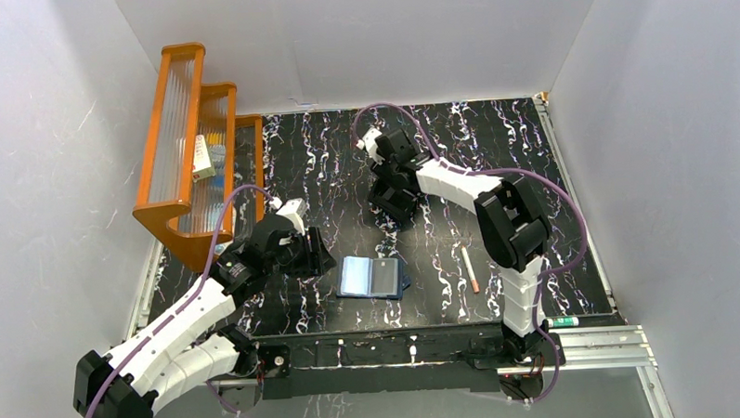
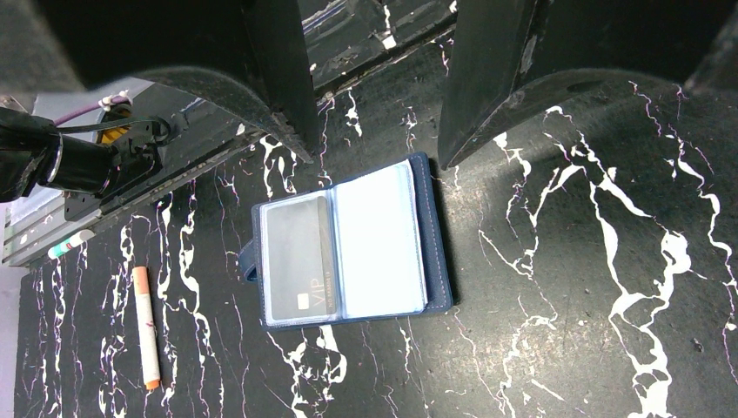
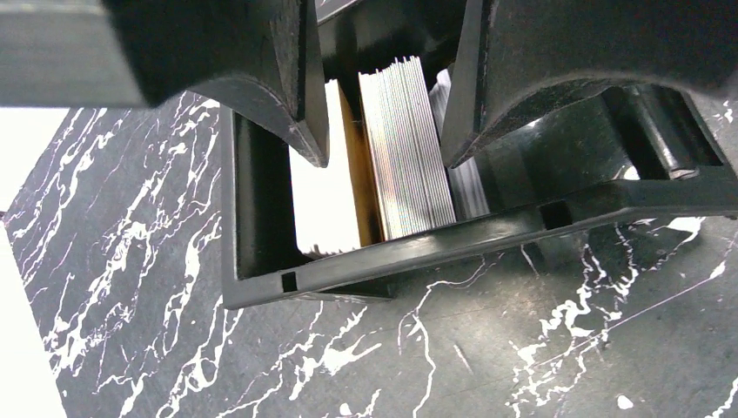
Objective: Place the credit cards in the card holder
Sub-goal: Pick up the credit card from the storage box.
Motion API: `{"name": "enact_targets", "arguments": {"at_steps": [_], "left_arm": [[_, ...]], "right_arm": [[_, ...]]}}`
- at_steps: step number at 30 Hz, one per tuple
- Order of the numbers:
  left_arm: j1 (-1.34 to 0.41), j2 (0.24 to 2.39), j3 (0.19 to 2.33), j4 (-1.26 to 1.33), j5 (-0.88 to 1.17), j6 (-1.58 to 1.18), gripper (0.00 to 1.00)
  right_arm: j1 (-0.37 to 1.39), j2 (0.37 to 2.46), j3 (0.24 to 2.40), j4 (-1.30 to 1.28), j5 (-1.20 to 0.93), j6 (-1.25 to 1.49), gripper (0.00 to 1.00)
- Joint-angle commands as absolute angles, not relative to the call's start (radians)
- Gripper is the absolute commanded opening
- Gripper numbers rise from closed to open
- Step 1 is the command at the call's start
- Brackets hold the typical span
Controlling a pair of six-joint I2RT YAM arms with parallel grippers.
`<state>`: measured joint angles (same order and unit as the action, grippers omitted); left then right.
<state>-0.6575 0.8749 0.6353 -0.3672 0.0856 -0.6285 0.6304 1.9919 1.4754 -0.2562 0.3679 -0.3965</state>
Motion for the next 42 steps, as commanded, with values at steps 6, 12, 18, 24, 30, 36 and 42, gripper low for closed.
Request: {"name": "enact_targets", "arguments": {"at_steps": [6,12,18,24,30,36,42], "left_arm": [[-0.654,0.866,0.638,-0.379,0.076,-0.627,0.51],[-0.654,0.875,0.646,-0.384,0.07,-0.624,0.52],[-0.654,0.878,0.643,-0.383,0.075,-0.623,0.52],[-0.654,0.877,0.639,-0.384,0.074,-0.626,0.52],[-0.654,0.881,0.638,-0.382,0.074,-0.628,0.52],[-0.654,0.882,0.637,-0.38,0.074,-0.629,0.52],[-0.654,0.882,0.635,-0.378,0.075,-0.63,0.52]], "right_arm": [[0.562,1.987,1.514,-0.22,0.348,-0.354,0.56],[0.554,2.004,1.505,-0.226,0.314,-0.342,0.53],[0.555,2.021,1.509,-0.217,0.287,-0.373,0.52],[0.555,2.034,1.517,-0.207,0.349,-0.411,0.56],[0.555,2.002,1.512,-0.175,0.385,-0.415,0.49],[0.555,1.97,1.504,-0.157,0.364,-0.402,0.44],[0.555,1.952,1.509,-0.152,0.366,-0.389,0.39]]}}
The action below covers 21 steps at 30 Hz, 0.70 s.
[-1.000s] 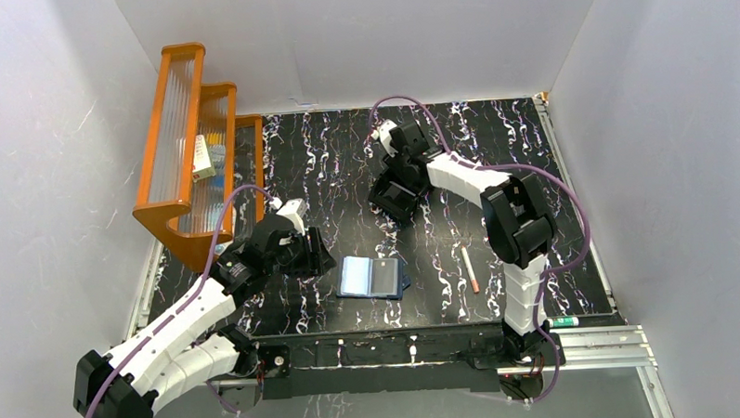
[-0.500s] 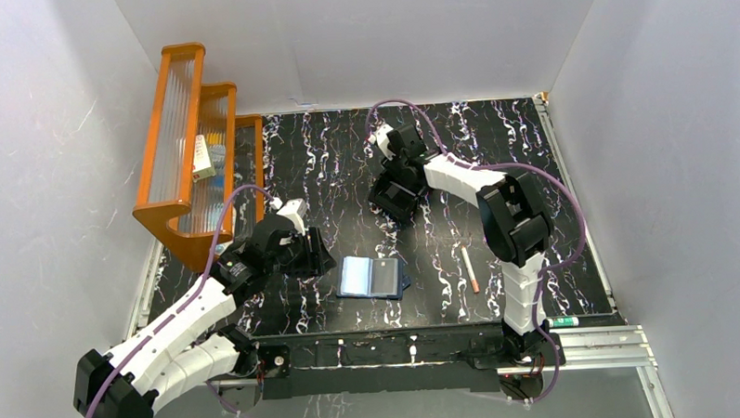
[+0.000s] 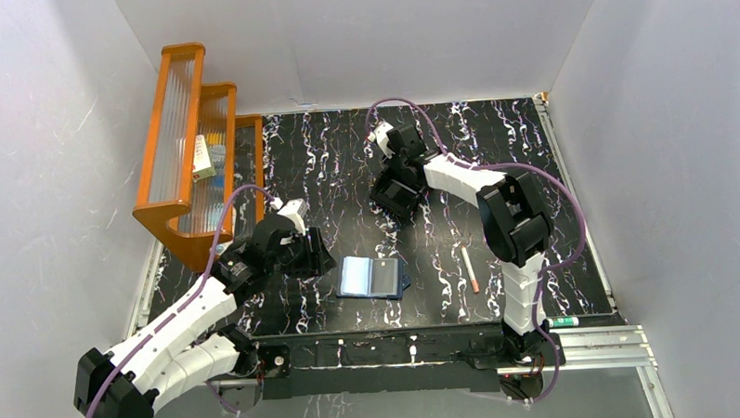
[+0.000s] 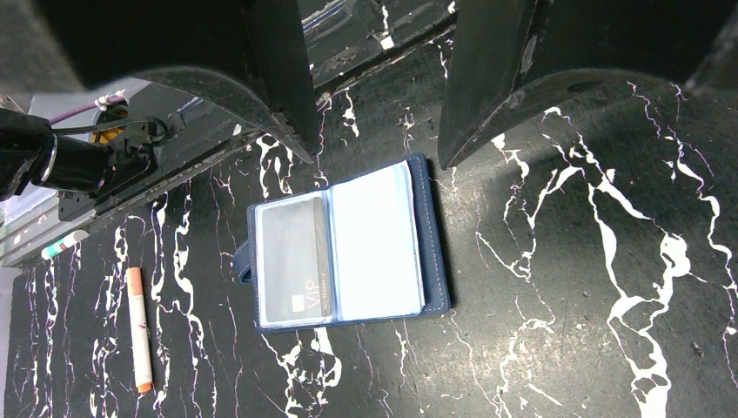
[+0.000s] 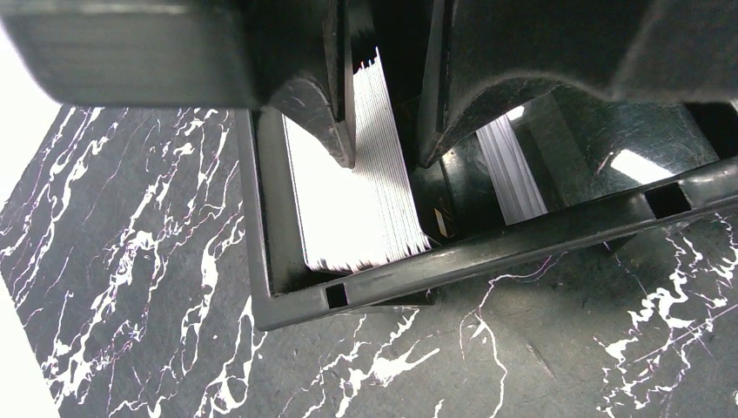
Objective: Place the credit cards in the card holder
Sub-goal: Pick up the credit card from the storage box.
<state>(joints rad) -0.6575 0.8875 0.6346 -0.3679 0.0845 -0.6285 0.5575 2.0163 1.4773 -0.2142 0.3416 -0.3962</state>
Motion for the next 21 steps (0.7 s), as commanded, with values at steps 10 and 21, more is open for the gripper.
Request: {"name": "enact_targets", "arguments": {"at_steps": [10,21], "left_arm": [[-0.654,0.88,0.635,-0.378,0.075,-0.63,0.52],[-0.654,0.894,0.626,-0.37,0.089,-0.639,0.52]], "right_arm": [[0.555,1.929,1.522,-0.162,0.353,-0.392,0.3],[0.555,1.845,1.505,-0.207,0.302,-0.352,0.04]]}}
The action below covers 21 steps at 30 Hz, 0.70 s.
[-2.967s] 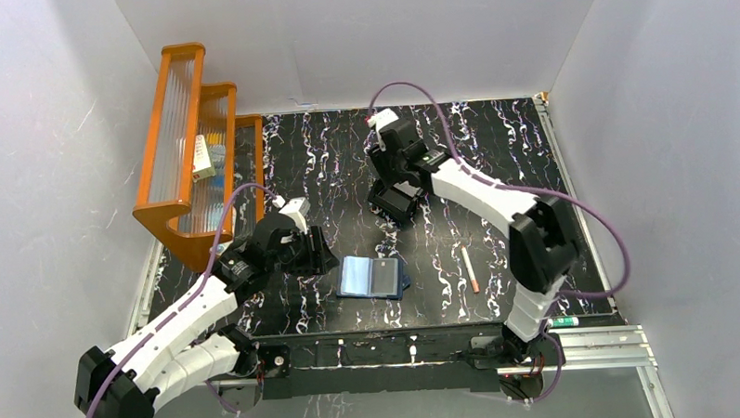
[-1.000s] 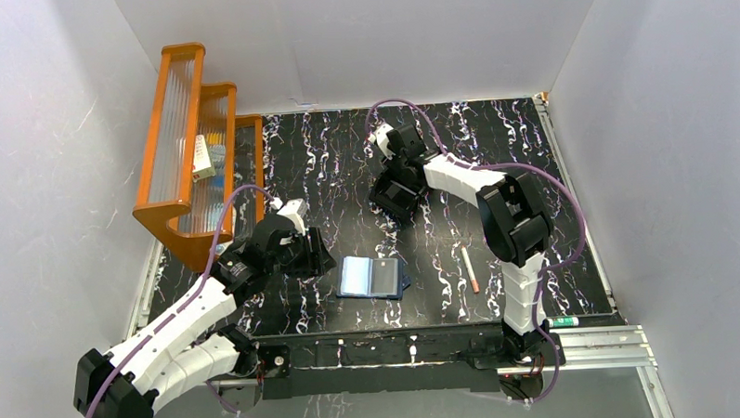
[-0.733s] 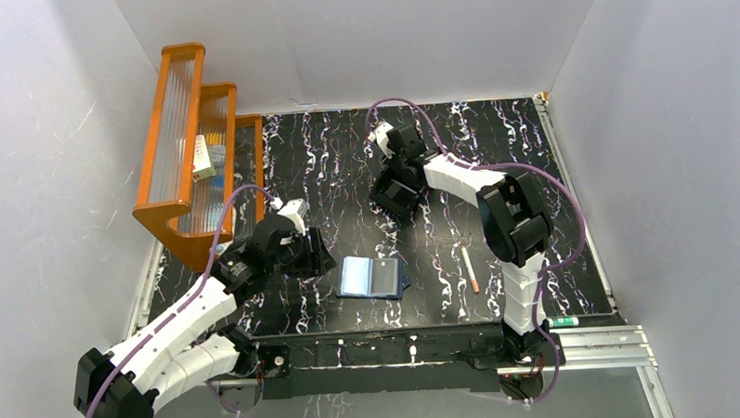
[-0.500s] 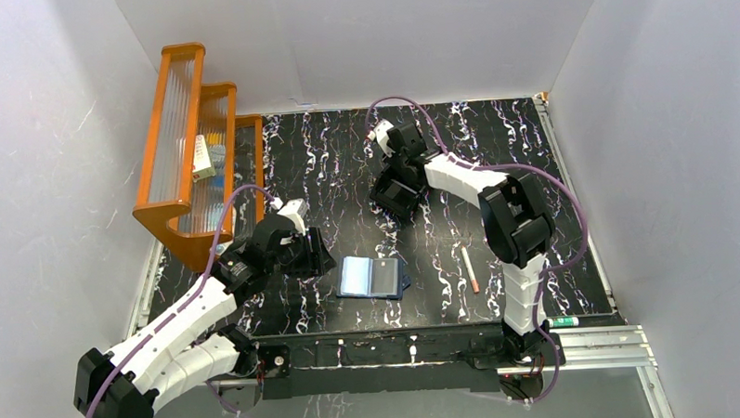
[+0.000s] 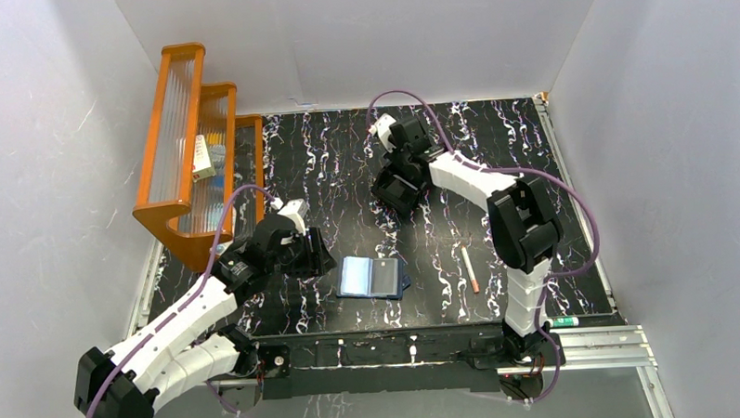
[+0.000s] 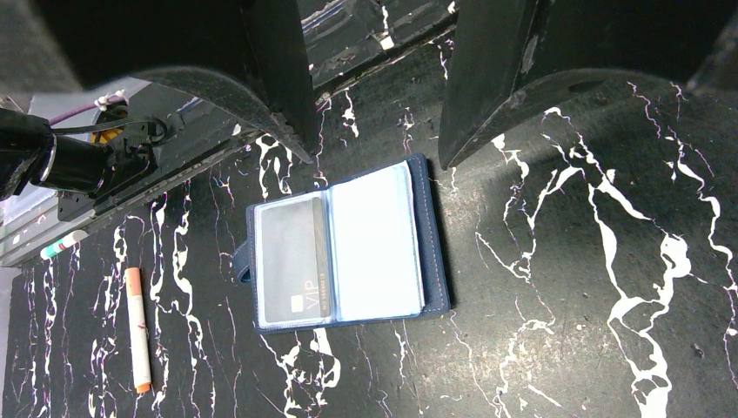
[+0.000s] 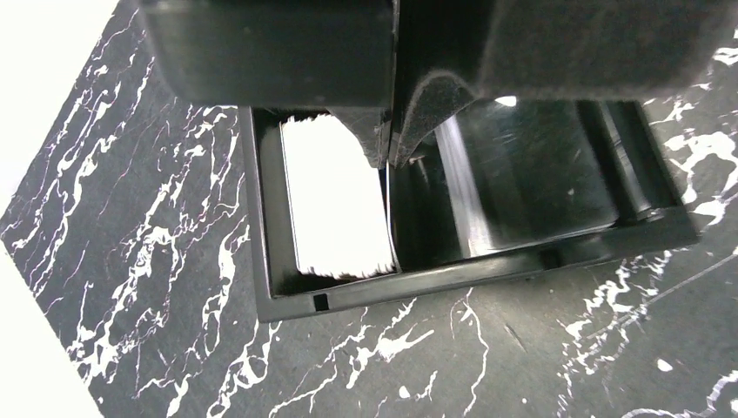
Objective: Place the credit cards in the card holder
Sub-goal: Pick up the credit card from the storage box.
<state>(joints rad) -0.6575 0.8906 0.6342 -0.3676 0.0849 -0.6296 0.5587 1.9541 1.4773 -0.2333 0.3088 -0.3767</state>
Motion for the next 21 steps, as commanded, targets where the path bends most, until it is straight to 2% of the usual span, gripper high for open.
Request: {"name": "enact_targets", "arguments": {"at_steps": [1,9,14,21], "left_arm": [[-0.654,0.9,0.624,-0.368,0.093,-0.642,0.52],[-0.654,0.967,0.607,-0.362,0.107,-0.695,0.52],[-0.654,1.007,0.574,-0.307,0.152,-0.729,0.52],[-0.653,1.057,0.549,-0.265,0.173,-0.759,0.53]], "right_arm": [[0.556,1.829,1.5,-0.211,0.288,-0.344,0.02],[0.556,1.696,1.456,-0.25,0.142,-0.208,0.0],[0.558,1.592,1.41,-0.285,0.131,0.137,0.0],[0.574,1.39,1.108,-0.155,-0.107,0.541,0.0]]}}
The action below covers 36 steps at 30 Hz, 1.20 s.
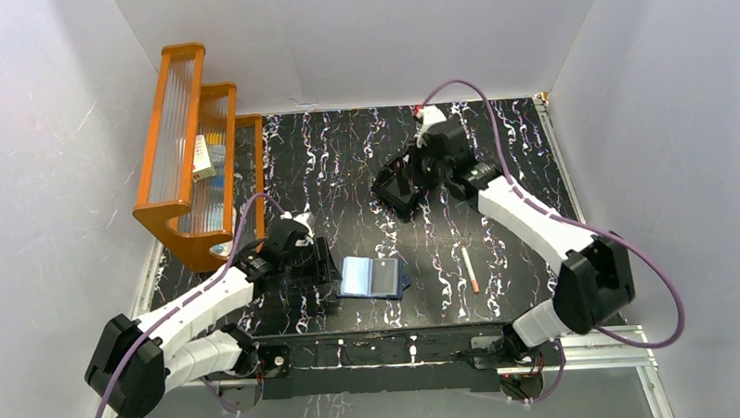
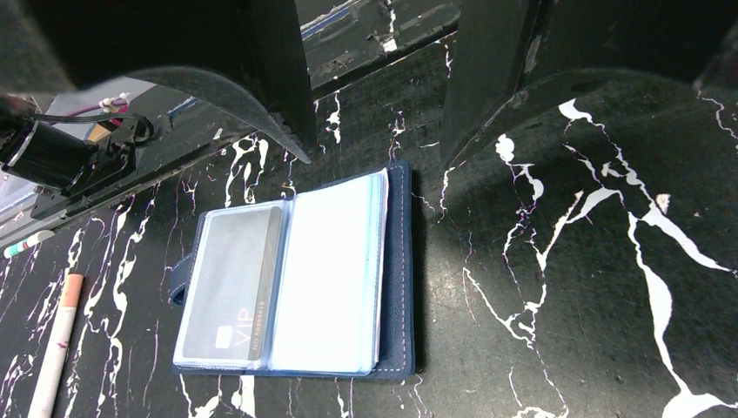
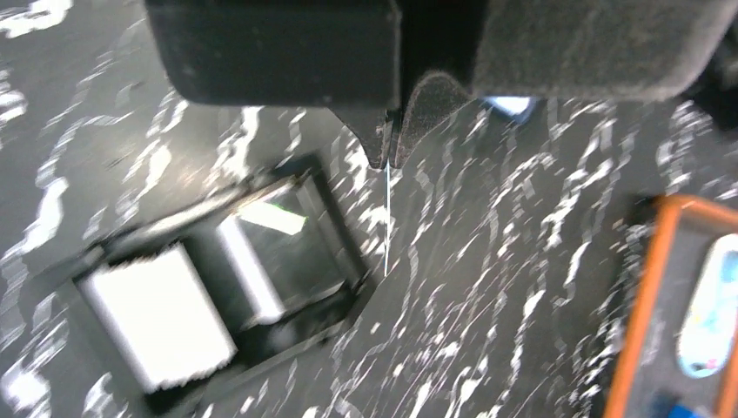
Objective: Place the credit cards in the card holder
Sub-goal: Pick up the credit card from the storage box, then insert the credit card into the card holder.
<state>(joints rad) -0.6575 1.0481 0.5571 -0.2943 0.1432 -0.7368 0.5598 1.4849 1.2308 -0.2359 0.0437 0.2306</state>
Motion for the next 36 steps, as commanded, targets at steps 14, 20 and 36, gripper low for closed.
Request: {"name": "enact_targets", "arguments": {"at_steps": [14,20,36], "left_arm": [[-0.649,1.15,0.502,-0.155,0.223,-0.771,0.5],[-0.649,1.181,0.496,-0.141,0.206,-0.756,0.48],[-0.649,1.228,0.502,-0.139,0.222,-0.729,0.29]], "right_arm": [[0.768,1.257,0.683,0.126,-0.153,0.981,0.0],[0.818,1.319,0.645,0.196,-0.137,0.979,0.0],[0.816,1.33,0.567,0.189,-0.113,0.946,0.0]]}}
